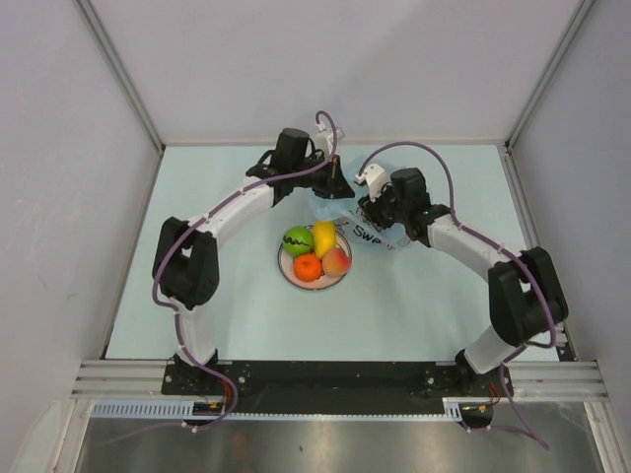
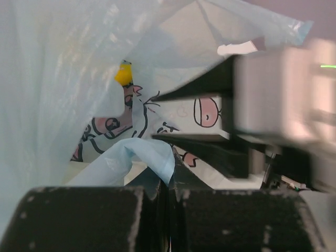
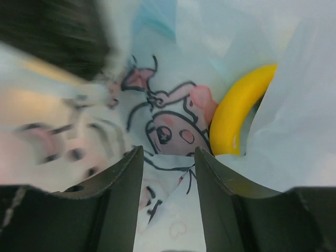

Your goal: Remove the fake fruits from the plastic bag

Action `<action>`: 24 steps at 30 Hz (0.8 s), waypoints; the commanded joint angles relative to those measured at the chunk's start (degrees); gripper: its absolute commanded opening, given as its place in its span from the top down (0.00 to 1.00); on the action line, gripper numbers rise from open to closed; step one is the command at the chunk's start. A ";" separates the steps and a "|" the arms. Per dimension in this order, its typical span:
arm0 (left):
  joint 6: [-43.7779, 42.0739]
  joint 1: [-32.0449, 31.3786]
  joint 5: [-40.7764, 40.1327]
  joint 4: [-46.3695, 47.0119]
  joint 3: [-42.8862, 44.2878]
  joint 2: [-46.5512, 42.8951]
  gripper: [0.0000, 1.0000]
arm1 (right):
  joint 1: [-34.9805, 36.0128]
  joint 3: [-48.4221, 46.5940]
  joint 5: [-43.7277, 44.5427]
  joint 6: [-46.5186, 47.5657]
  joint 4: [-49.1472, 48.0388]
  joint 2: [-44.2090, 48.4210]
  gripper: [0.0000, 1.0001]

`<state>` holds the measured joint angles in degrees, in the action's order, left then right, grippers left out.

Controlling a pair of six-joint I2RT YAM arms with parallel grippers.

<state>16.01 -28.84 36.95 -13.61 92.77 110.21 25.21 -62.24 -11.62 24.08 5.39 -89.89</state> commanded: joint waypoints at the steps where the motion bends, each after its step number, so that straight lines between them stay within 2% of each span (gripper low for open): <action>1: -2.12 0.28 3.57 -0.37 -0.75 -5.79 1.00 | -2.43 0.70 9.22 -4.82 -8.27 -4.24 0.52; 7: -9.92 -0.07 4.10 -1.86 -7.86 -11.42 0.99 | -8.50 3.08 6.97 -2.45 2.67 0.05 0.50; 11: -18.80 -2.00 0.41 -6.16 -12.51 -13.79 1.00 | -8.95 12.80 6.08 -2.98 2.26 9.01 0.46; 14: -20.84 -3.33 -3.81 -6.08 -15.33 -14.59 1.00 | -9.39 16.09 3.54 -3.33 4.10 13.68 0.46; 19: -25.66 -5.26 -7.14 -8.54 -13.24 -13.71 1.00 | -9.48 12.68 -1.90 -3.94 2.09 11.15 0.46; 24: -28.49 -7.28 -8.47 -10.65 -10.33 -12.39 1.00 | -6.41 5.91 -2.01 -6.49 -4.49 4.38 0.47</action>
<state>-7.31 -34.83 30.63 -22.87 78.85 97.89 16.58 -50.17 -11.62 20.29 8.54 -81.65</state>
